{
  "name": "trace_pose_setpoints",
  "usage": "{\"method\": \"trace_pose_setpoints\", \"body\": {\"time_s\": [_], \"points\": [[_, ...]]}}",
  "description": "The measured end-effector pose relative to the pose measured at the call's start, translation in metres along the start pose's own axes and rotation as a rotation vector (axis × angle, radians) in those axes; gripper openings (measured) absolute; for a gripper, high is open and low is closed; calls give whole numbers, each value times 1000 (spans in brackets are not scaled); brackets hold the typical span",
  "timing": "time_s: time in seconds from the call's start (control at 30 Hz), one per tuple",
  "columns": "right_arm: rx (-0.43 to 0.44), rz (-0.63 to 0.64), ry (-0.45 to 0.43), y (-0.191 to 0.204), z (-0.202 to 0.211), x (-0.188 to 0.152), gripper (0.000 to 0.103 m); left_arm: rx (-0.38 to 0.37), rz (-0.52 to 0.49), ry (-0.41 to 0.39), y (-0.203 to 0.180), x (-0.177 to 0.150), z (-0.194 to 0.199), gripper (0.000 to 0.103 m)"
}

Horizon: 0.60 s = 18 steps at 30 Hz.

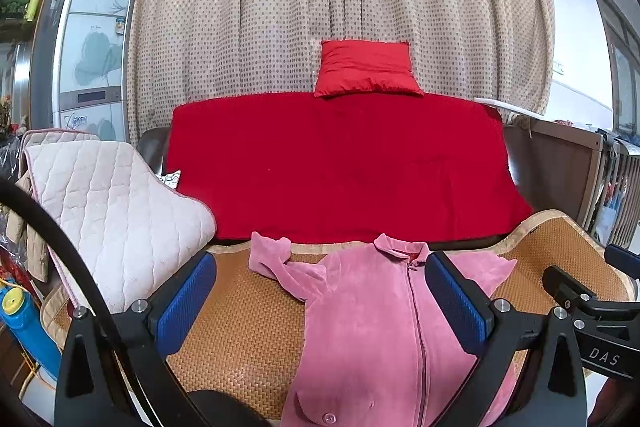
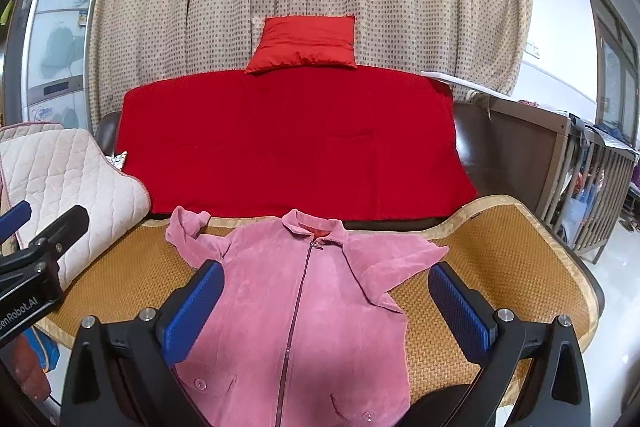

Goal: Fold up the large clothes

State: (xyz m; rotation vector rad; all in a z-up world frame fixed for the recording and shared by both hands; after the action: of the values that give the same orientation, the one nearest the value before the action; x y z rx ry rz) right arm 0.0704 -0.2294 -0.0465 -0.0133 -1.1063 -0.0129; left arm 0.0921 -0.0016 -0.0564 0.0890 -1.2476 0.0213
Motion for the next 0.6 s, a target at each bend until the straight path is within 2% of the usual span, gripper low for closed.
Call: {"method": "trace_pose_setpoints", "body": {"time_s": [0.03,0.17,0.6], "points": [[-2,-1,1,0,1,0,103,-14,40,-28,-1,4,1,103],[-2,-4,6,0,0,-1,103,-28,90,-86,-2,10,2,103],[-4,2,14,2,-3,-1,103,-16,30,-20,-3,5,3,103]]}}
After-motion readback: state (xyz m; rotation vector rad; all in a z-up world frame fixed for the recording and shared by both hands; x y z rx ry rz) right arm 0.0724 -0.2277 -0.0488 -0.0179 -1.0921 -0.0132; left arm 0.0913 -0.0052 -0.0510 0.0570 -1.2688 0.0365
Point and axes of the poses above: each gripper's, at about its wrist camera, not at the fingertips, and z roughly against the way its jaws point, y to its left, x to its top, the point moved 10 cm from there along -z, roughly the way its jaws point, and after that the axes turned 3 degrees about x, right-handed, at the moved point
